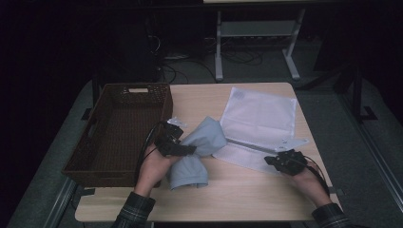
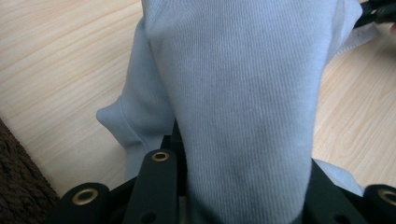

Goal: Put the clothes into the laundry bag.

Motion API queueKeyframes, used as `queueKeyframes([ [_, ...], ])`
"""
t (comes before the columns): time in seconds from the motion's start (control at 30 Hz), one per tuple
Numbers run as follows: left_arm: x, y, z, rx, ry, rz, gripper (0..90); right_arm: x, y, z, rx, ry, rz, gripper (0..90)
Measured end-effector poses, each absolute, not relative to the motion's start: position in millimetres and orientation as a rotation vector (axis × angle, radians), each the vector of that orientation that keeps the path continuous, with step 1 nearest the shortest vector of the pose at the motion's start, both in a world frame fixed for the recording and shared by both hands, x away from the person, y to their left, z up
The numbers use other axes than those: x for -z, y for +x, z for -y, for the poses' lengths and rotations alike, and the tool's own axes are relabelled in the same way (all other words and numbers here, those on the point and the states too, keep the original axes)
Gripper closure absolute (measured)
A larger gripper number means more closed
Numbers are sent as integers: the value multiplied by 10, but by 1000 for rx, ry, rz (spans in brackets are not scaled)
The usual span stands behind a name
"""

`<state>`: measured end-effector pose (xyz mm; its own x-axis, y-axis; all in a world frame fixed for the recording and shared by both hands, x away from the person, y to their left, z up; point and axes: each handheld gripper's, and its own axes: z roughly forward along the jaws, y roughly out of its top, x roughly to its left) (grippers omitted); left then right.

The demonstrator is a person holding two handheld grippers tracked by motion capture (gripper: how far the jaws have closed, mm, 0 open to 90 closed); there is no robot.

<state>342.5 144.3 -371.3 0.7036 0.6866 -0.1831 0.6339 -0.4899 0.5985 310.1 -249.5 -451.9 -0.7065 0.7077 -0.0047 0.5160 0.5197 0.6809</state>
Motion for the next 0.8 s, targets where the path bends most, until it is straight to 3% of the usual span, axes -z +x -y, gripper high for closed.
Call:
queueKeyframes([
  [0.27,3718,3431,-1455,-102,2256,-1006,697,4559,2972,2944,-914,1142,-2454,898],
  [0.8,3724,3434,-1462,-100,2254,-1008,697,4617,2945,2818,-873,1097,-2537,899],
])
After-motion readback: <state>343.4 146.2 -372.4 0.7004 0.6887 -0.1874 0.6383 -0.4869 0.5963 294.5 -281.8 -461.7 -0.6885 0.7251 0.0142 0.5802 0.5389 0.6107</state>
